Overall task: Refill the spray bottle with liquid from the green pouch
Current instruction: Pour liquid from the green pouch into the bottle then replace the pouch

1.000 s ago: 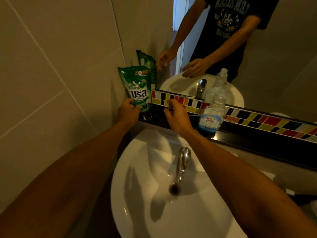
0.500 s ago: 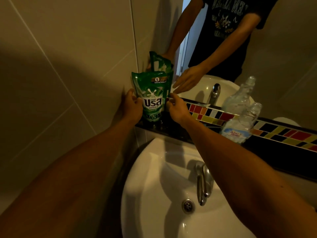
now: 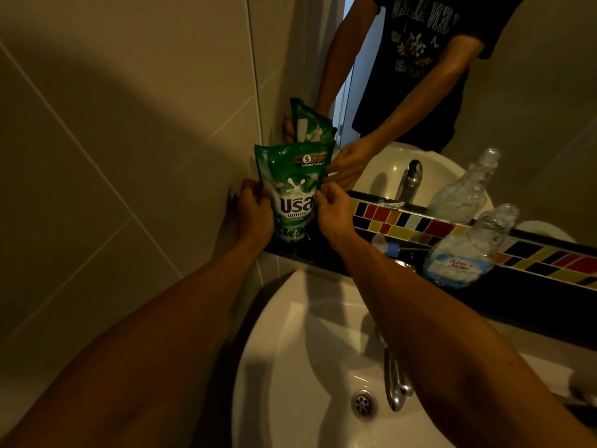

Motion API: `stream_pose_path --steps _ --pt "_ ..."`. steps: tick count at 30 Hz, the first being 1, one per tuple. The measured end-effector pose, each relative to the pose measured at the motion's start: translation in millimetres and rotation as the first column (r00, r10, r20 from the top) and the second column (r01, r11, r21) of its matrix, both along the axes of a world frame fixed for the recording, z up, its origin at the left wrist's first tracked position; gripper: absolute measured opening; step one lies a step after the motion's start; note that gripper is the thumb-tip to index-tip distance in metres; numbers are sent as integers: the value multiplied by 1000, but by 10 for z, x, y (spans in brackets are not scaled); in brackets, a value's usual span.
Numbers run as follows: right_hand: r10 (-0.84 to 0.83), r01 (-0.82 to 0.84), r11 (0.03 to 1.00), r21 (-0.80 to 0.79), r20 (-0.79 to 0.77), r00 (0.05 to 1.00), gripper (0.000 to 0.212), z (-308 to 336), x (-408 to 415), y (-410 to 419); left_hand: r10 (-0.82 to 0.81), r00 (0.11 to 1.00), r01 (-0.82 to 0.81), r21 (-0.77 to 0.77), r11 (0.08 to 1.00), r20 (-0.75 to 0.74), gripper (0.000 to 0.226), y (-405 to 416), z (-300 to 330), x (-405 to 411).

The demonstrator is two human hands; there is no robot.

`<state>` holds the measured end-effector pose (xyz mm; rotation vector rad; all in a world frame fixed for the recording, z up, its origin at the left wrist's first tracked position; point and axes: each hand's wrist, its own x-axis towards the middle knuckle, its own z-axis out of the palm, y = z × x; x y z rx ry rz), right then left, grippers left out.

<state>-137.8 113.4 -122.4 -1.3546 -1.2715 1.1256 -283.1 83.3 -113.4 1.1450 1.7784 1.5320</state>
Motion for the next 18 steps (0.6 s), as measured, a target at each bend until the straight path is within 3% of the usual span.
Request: stream_pose_path --steps 6,14,18 --pt "-42 42 999 9 -80 996 10 -34 183 -270 -80 984 90 60 994 -158 6 -190 112 161" --pt "-125 135 990 39 -189 974 14 161 703 -909 -328 941 316 128 940 79 7 -496 536 686" --pt "-110 145 982 118 -258 960 37 404 997 -1320 -388 912 367 159 916 133 15 -657 779 1043"
